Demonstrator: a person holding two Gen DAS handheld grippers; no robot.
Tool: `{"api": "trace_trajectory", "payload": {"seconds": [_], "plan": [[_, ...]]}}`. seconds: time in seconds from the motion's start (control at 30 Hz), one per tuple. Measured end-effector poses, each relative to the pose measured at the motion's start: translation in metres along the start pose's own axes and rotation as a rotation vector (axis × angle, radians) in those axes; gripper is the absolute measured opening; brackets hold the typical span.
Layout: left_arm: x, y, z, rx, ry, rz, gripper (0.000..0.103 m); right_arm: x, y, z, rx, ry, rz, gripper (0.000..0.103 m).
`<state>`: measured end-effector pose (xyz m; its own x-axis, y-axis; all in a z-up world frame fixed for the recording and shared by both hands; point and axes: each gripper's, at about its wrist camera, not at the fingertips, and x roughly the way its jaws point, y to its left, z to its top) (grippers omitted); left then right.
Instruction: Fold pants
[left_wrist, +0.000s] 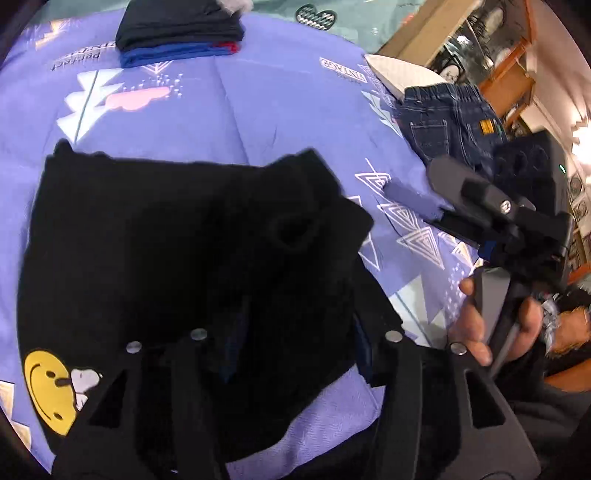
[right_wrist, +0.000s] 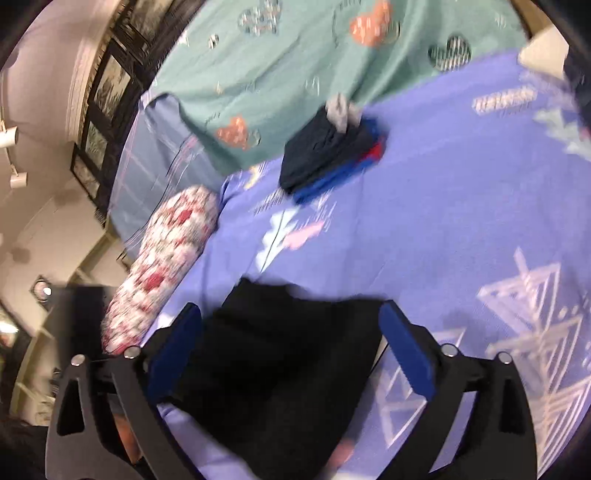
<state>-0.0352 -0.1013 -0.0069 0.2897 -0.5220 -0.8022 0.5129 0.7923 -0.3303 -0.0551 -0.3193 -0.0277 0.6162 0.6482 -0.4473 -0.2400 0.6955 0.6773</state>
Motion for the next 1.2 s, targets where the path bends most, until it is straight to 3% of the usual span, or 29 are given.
{"api": "trace_trajectory", "payload": {"seconds": [0.07,0.1,0.17,0.27,0.43,0.5,0.53,0.57,0.63,0.67,0.73,0.8,0.83,0.9,0.97,1.07,1.2], "plan": [[-0.028,-0.013,-0.003,0.066,-0.070,0.000,0.093,0.001,-0.004,-0.005,0.040,0.065,0.022,0.099],[-0.043,-0.017,-0.006,0.095,-0.117,0.008,0.097,0.002,-0.004,-0.007,0.054,0.090,0.020,0.099],[-0.068,-0.018,-0.014,0.136,-0.175,0.032,0.099,0.004,-0.001,-0.007,0.069,0.126,0.036,0.099],[-0.077,-0.001,-0.022,0.101,-0.169,0.057,0.099,0.013,0.009,-0.001,0.049,0.149,0.011,0.099],[-0.043,0.037,-0.044,0.009,-0.072,-0.009,0.099,0.054,0.017,-0.001,0.069,0.318,-0.011,0.101],[-0.033,0.038,-0.042,0.010,-0.077,-0.014,0.099,0.063,0.018,-0.004,0.063,0.323,-0.012,0.095],[-0.034,0.033,-0.040,0.023,-0.093,-0.023,0.099,0.062,0.021,-0.002,0.039,0.302,0.010,0.055],[-0.035,0.031,-0.039,0.030,-0.104,-0.036,0.099,0.060,0.028,0.002,-0.004,0.289,0.044,0.027],[-0.040,0.026,-0.034,0.048,-0.136,-0.063,0.099,0.047,0.040,0.010,-0.054,0.230,0.075,0.020],[-0.044,0.022,-0.034,0.057,-0.150,-0.070,0.099,0.035,0.049,0.016,-0.098,0.179,0.090,0.004],[-0.042,0.016,-0.030,0.086,-0.187,-0.094,0.099,0.010,0.058,0.024,-0.151,0.085,0.171,0.000],[-0.033,0.013,-0.028,0.093,-0.204,-0.113,0.099,-0.023,0.062,0.028,-0.243,-0.038,0.202,0.000],[-0.023,0.014,-0.025,0.077,-0.176,-0.125,0.099,-0.031,0.057,0.027,-0.258,-0.072,0.167,0.000],[-0.005,0.020,-0.027,0.041,-0.107,-0.159,0.099,-0.018,0.023,0.029,-0.107,0.035,0.097,0.012],[-0.007,0.014,-0.030,0.072,-0.104,-0.170,0.099,-0.002,-0.001,0.016,0.009,0.179,0.033,0.055],[-0.012,0.000,-0.034,0.138,-0.096,-0.196,0.100,0.009,0.003,-0.003,0.031,0.291,0.053,0.076],[-0.015,-0.017,-0.041,0.209,-0.091,-0.173,0.100,0.030,0.011,-0.008,0.120,0.385,0.126,0.088]]}}
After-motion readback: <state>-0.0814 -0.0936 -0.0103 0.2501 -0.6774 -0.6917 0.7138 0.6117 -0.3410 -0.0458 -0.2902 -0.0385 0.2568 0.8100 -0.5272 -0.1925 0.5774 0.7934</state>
